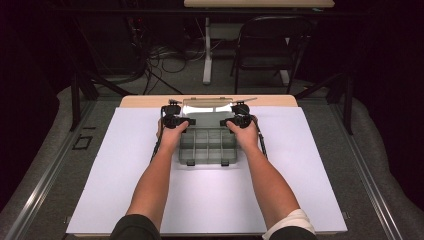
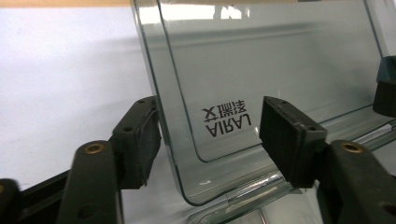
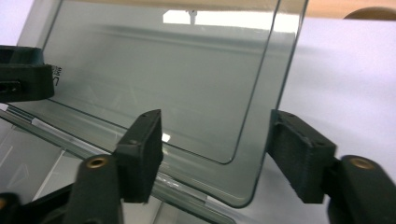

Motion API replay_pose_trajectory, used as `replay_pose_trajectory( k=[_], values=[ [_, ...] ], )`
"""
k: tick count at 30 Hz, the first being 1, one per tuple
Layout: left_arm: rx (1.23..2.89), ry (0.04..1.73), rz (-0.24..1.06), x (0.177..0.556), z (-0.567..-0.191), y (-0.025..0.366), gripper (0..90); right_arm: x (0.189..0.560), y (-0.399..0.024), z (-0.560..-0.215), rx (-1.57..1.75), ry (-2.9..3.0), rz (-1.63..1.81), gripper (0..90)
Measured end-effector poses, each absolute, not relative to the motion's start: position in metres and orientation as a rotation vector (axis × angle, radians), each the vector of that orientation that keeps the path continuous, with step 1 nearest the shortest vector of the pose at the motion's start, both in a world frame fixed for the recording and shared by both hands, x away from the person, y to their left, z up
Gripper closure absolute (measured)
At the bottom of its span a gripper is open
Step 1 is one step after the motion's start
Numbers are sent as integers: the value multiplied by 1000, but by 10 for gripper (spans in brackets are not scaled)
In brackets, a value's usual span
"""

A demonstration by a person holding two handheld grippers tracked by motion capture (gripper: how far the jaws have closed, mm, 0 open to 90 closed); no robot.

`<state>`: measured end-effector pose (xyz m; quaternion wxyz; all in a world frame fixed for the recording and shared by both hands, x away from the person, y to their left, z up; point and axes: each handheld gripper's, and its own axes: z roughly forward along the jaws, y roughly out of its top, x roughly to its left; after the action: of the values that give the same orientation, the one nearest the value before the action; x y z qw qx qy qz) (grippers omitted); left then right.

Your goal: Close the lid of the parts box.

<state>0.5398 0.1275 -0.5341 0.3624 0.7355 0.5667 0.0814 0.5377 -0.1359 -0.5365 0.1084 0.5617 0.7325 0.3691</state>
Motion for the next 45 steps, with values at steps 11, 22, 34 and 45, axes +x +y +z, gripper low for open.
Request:
replay_pose_trajectory(
  k=[11, 22, 34, 45],
  values=[
    [1900, 1450, 238, 536, -523, 135, 566, 536, -143, -529, 1568, 2180, 1058, 532],
    [1913, 1410, 285, 532, -515, 140, 710, 534, -154, -520, 1536, 2189, 1075, 707],
    [1927, 1403, 357, 525, -514, 143, 830, 528, -154, -518, 1473, 2177, 1052, 745],
    [1903, 1398, 384, 522, -515, 142, 853, 525, -156, -517, 1422, 2169, 1027, 816]
  ],
)
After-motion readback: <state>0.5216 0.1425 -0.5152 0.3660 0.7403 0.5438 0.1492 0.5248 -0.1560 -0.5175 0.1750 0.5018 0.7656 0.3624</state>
